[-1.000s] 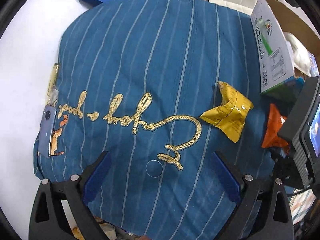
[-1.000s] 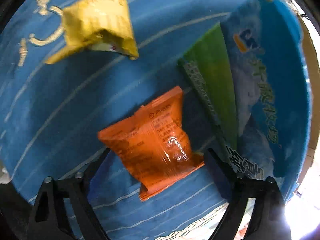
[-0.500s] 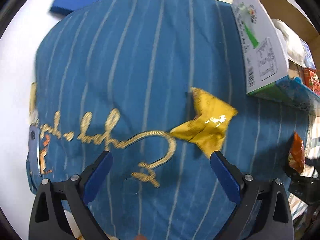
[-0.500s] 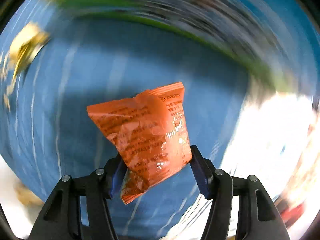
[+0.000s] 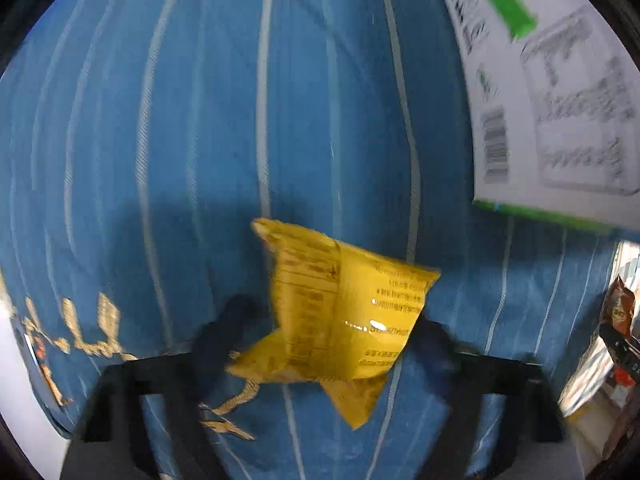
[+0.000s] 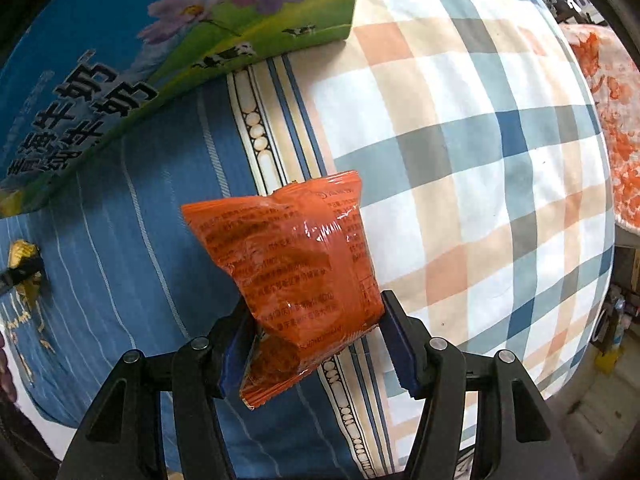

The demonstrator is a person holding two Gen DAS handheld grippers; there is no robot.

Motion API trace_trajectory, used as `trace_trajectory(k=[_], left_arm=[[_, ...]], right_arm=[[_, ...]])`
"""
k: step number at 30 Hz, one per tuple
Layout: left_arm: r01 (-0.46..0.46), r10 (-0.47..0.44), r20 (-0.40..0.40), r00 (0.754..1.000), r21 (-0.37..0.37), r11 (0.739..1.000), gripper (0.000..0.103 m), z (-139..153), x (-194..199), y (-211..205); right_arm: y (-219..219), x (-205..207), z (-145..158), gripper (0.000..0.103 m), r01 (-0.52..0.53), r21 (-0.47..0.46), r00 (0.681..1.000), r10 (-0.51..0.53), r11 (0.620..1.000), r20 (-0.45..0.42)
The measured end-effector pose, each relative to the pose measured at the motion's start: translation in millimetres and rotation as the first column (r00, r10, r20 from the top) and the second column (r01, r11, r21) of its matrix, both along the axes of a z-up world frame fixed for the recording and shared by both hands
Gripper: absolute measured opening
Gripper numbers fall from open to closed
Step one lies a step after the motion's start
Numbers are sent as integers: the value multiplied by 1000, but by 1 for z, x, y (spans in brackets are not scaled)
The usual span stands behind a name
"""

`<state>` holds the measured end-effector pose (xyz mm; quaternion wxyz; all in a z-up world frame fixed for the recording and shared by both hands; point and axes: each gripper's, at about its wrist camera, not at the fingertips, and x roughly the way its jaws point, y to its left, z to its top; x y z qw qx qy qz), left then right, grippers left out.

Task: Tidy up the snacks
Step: 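Grasp the yellow pack with the left gripper while the right grasps the orange pack, then carry both packs into the box and open both grippers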

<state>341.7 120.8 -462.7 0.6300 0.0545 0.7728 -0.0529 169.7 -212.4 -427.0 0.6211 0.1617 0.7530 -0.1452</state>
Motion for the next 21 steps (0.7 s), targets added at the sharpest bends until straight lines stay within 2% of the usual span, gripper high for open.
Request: trace_trajectory(k=[1,2,4,6,7,12,16,21], left_arm=[[1,-1,22,1000,1,1000,57,3,-2,-1],[-2,2,24,1000,-4,1000,54,5,-4,-1],[-30,30,16,999,-29,999,53,9,-10,-2],[-70,71,16,997,-52,996,53,15,-20,-1],[-87,88,19,996,-61,994,53,17,-25,-1],[-158,160,10,987,-121,980,53,29,-60,-13],[-157,160,19,987,-113,981,53,33,-84,-35],[-127,130,33,991,-87,988,53,33,-102,-67]], right_arm=[[-2,0,0,64,-2,9,1000,2,1000,3],[-5,1,-2,65,-11,20,1000,12,1000,-4],[-18,0,-8,71,-30,63,999,31,998,-16],[-28,7,-11,84,-40,107,999,42,993,-14],[-29,5,-9,86,-44,114,999,46,993,-12],[-42,3,10,87,-47,110,999,46,993,12],[-39,1,25,87,-57,105,998,53,993,43],[-21,10,19,87,-82,99,996,77,992,50]])
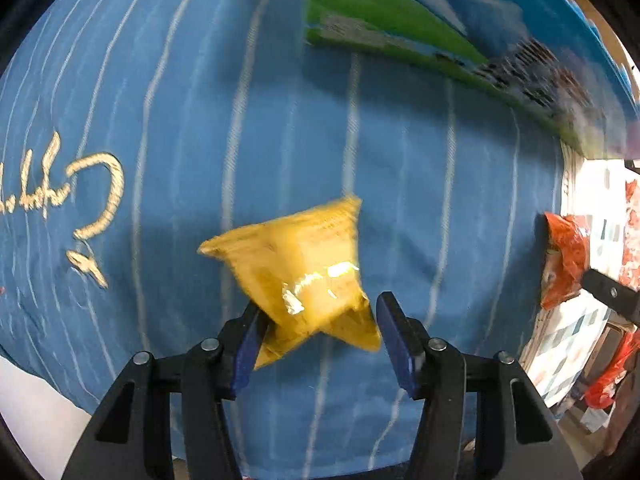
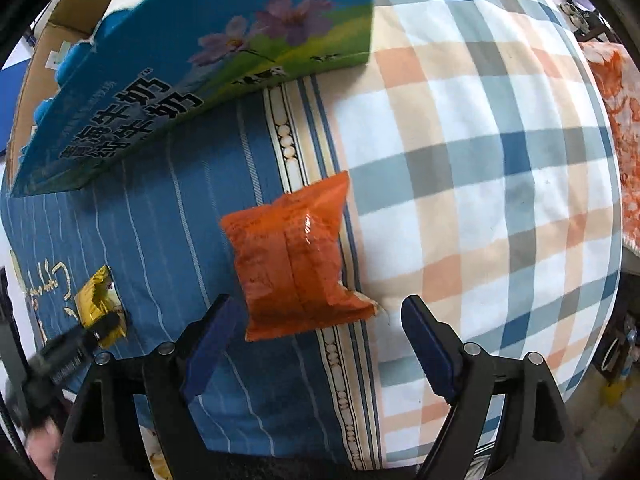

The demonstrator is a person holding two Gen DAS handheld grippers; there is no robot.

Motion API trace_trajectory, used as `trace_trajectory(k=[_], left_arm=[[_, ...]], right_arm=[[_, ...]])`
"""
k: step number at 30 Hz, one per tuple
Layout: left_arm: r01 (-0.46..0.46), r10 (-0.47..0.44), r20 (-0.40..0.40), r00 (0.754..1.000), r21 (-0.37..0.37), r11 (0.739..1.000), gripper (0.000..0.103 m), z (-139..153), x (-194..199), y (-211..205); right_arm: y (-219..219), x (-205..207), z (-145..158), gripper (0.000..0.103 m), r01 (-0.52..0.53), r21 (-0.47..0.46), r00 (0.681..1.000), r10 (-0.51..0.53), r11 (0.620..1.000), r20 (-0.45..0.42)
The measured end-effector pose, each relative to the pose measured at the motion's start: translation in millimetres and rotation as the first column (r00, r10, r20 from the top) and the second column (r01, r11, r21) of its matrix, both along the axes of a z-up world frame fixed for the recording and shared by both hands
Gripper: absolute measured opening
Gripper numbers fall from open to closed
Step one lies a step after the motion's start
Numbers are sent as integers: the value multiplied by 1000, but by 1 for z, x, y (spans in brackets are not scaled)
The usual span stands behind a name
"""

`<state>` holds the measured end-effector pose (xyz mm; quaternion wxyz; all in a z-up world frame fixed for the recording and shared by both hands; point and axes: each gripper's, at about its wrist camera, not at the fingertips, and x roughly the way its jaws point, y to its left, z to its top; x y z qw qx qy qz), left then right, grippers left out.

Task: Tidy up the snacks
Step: 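Carry both packs into the box and open both grippers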

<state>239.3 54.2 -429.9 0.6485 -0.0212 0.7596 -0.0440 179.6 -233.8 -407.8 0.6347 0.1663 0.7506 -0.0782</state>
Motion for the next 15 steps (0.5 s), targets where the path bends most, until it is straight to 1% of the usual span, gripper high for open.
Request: trace_trajectory(k=[4,5,6,7,8,9,11,13,15], left_arm=[[10,-10,12,1000,21,1000,53,-1,-1,-15],[9,-10,15,1000,28,1000,53,-2,-3,-28],[3,-3,17,1000,30,1000,53,-3,-5,-39],[-3,3,17,1000,33,999,53,-4,-4,-40],[-9,9,16,1000,40,999,52,-7,-2,-31],[-17,17,13,1000,39,999,51,-11,-2,-32],[-33,33,-4,999,24,999,47,-15,0,-26],[-40,40,-2,999,25,999,45,-15,-1,-11],[-35,35,2,999,25,999,43,-14,-3,-13]], right_arm=[[6,10,-7,86,-30,-30,999,29,999,-12],[8,12,-11,86,-38,-41,999,37,998,-19],[11,13,-14,82,-42,-50,999,41,998,-24],[13,14,-16,78,-45,-45,999,44,998,-23],[14,17,-17,68,-50,-36,998,49,998,-27],[16,17,-19,59,-52,-27,998,51,998,-32],[20,16,-17,56,-59,-35,998,58,998,-33],[25,13,-13,54,-84,-49,996,82,995,-35],[32,6,-12,52,-115,-43,992,113,992,-54]])
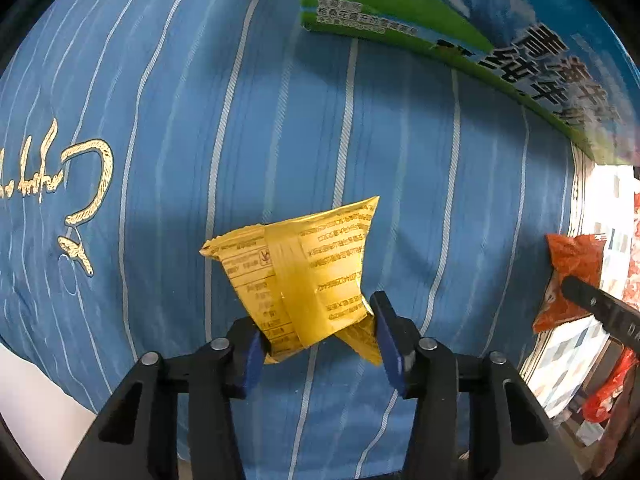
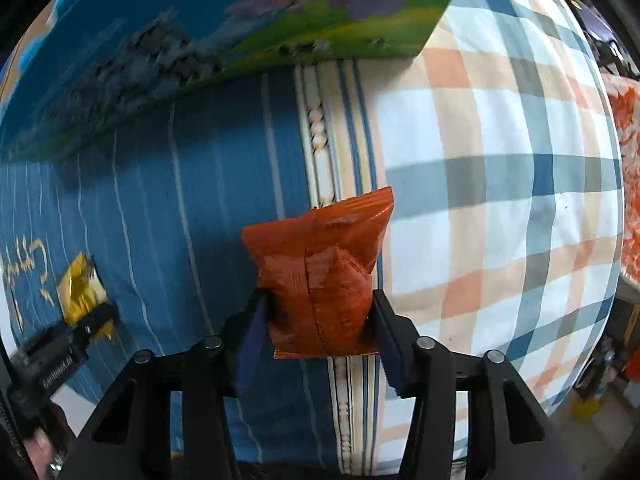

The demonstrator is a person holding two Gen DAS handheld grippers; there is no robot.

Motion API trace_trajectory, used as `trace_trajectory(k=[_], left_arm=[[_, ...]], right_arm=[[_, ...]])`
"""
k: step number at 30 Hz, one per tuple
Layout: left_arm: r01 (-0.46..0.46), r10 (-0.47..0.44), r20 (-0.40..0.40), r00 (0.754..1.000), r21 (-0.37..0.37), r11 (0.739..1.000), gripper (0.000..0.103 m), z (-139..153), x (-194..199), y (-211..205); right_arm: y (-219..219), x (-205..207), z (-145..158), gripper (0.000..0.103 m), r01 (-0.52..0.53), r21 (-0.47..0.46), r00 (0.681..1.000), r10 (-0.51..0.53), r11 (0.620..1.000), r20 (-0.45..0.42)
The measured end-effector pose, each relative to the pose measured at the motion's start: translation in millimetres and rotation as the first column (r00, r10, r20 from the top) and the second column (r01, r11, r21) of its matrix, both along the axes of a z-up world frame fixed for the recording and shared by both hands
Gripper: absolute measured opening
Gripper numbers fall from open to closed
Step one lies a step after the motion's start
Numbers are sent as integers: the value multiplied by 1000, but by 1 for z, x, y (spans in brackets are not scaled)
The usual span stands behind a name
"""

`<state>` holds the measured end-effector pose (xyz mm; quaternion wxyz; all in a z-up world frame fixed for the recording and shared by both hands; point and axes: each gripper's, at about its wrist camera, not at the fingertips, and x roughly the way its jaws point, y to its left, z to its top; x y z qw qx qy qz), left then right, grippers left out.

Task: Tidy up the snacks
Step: 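Carry both packs into the box and open both grippers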

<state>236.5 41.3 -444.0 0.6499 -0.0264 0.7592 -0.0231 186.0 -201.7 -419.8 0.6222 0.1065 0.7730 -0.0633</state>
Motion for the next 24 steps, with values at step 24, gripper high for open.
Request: trace_trajectory(k=[24], left_arm=[[101,-102,11,995,41,994,41,-18,-51,-59]], right_arm=[[18,-51,-1,56,-22,8,1000,22,1000,-18]])
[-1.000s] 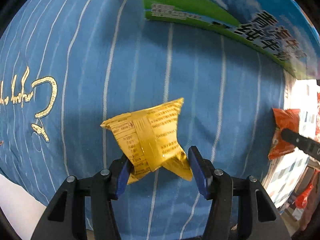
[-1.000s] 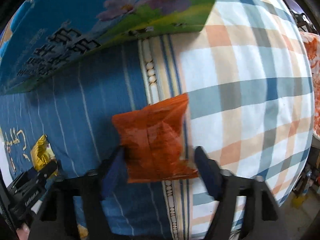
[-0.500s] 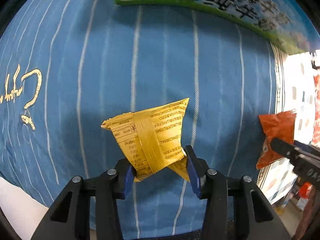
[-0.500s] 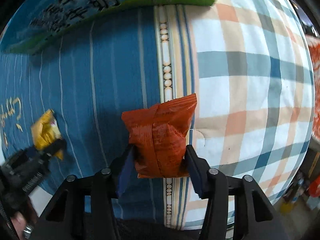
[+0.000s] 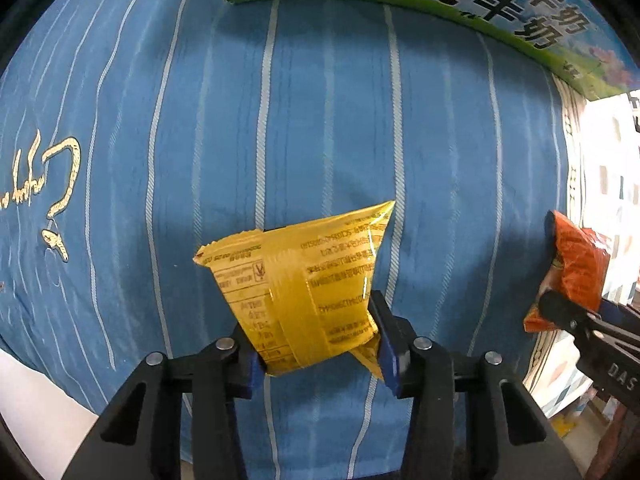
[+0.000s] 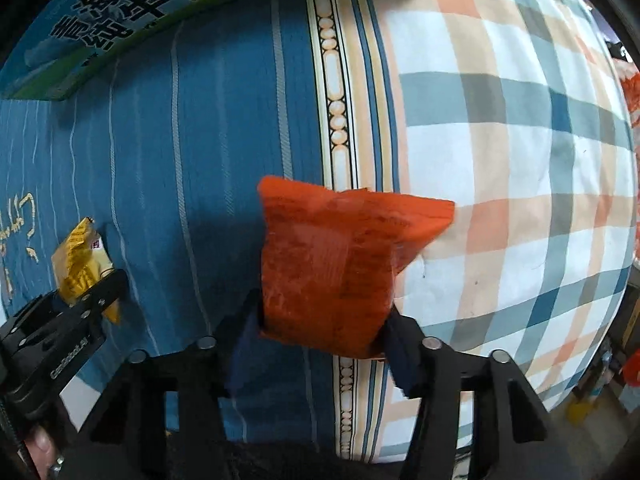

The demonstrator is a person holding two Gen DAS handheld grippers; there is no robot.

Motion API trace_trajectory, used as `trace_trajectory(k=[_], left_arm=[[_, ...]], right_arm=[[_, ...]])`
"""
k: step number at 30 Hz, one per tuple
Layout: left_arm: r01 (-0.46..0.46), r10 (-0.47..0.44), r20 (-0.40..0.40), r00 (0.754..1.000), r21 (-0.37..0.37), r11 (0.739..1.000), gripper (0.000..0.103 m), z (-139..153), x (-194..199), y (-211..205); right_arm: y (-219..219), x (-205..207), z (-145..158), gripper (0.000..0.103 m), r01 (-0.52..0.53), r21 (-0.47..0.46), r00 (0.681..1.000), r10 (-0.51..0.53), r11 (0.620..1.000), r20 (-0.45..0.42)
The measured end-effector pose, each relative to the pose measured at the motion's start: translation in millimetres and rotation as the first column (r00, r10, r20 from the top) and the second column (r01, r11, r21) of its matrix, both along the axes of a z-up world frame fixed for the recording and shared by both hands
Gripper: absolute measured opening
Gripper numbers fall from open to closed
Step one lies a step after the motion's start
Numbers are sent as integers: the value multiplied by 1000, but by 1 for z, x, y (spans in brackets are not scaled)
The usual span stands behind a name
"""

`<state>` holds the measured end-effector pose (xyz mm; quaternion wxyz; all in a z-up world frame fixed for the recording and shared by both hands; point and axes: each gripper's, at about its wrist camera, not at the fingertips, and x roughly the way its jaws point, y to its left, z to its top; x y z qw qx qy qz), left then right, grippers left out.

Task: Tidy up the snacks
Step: 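Carry both packs into the box and open both grippers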

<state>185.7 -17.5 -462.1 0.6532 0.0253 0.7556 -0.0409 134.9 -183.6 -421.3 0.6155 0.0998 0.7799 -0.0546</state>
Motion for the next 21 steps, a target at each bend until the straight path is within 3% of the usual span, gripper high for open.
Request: trace_trajectory(k=[6,12,21], left_arm=[[28,-28,48,998,-5,1000,41,26,-5,-16],[72,-68,124,990,-26,997,41,66,-8,-31],[130,-102,291,951,-77,989,41,163,1,-44]], right_arm=[[17,-19,21,51,-7,-8,999,7,1000,35],[16,-26,66,50,-9,1,993,9,1000,116],[20,-16,150,50,-43,25,963,35,999,269]])
